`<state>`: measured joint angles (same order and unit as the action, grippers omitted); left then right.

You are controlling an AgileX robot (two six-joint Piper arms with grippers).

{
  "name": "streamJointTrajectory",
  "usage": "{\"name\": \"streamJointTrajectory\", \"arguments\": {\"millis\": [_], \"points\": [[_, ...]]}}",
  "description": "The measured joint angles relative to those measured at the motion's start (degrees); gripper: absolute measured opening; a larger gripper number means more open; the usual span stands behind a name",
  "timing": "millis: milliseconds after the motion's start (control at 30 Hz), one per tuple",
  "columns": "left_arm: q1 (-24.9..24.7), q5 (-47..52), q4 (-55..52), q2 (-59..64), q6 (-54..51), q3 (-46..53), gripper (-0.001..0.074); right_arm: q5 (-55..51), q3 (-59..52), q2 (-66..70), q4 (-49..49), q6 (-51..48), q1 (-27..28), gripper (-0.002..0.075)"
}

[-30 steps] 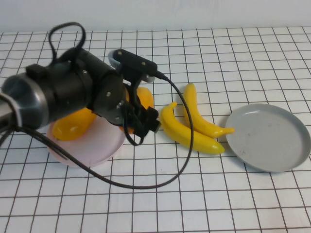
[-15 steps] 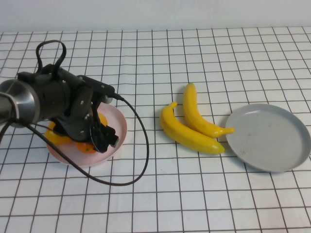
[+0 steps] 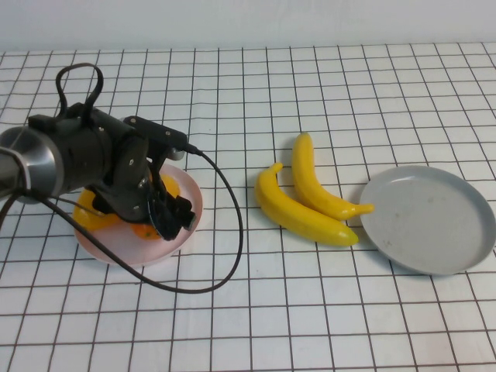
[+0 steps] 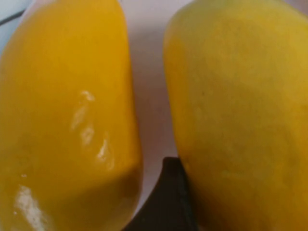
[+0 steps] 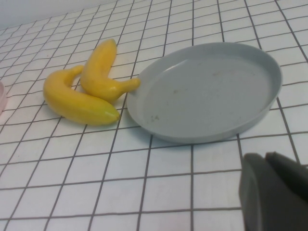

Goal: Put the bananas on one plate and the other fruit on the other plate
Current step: Put one type of fruit in the left plate, then put another type of fruit in the right plate

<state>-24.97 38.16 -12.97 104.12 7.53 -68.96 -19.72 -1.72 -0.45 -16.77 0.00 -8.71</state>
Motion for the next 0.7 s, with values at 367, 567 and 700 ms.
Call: {"name": "streamJointTrajectory", "arguments": {"millis": [367,567,700], "points": [[0.0,-0.4,0.7,-5.4,-1.5,0.0,0.0668,0.0,0.0,0.0,0.0,0.0,0.0,-0.0017],[-1.1,-1.9,1.4,-18.7,-1.5,1.0,0.0668,0.0,0.0,0.0,0.0,0.0,0.0,-0.0016],[-3.2,-5.8,-1.3,-29.5,1.1,5.7,0.0593,0.0,0.0,0.0,0.0,0.0,0.0,-0.0016]]}}
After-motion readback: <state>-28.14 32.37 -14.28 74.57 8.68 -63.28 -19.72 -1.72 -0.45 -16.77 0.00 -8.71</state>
